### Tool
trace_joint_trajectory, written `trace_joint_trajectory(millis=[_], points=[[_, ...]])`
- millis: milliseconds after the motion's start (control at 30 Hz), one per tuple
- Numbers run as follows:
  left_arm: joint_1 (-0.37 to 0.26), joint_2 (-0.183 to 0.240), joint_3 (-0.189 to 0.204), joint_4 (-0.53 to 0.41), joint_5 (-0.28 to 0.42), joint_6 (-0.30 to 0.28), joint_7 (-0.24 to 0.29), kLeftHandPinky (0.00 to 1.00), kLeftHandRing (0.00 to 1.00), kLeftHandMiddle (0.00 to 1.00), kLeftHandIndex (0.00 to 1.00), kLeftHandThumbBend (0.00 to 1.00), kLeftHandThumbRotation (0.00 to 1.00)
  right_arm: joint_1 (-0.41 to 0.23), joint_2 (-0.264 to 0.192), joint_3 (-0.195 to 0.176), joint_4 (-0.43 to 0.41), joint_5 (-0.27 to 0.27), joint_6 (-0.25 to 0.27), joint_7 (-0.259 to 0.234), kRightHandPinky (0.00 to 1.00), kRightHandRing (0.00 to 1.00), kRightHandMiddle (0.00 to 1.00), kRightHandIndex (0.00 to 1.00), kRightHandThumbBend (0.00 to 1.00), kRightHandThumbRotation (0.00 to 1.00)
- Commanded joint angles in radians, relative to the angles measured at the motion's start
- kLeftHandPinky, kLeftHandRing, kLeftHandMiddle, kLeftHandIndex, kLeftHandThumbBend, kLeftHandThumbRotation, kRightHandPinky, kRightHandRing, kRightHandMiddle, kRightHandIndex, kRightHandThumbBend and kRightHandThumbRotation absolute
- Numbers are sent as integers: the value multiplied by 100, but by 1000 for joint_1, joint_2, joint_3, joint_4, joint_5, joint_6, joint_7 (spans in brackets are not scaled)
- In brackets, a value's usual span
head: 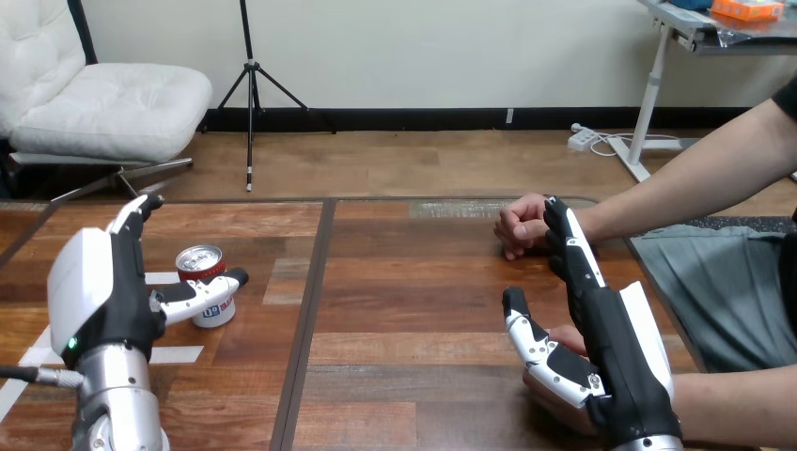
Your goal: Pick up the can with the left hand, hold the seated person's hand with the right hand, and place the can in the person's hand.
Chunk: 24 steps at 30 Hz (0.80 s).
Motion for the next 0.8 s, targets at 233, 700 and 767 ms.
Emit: trace_joint_trajectory(millis=[233,700,767], points=[[-75,40,-6,-75,-1,-23,-1,66,79,82,81,80,5,-29,-7,-10,-58,4,-14,1,100,100,100,99,14,3],[-87,48,-19,-79,9,-17,-12,65,79,83,80,82,0,-30,-9,-11,-62,-1,-10,2,100,100,100,98,14,7],[-90,51,-24,-78,15,-13,-15,64,78,83,80,82,0,-29,-8,-10,-65,-2,-5,3,100,100,100,98,14,8]])
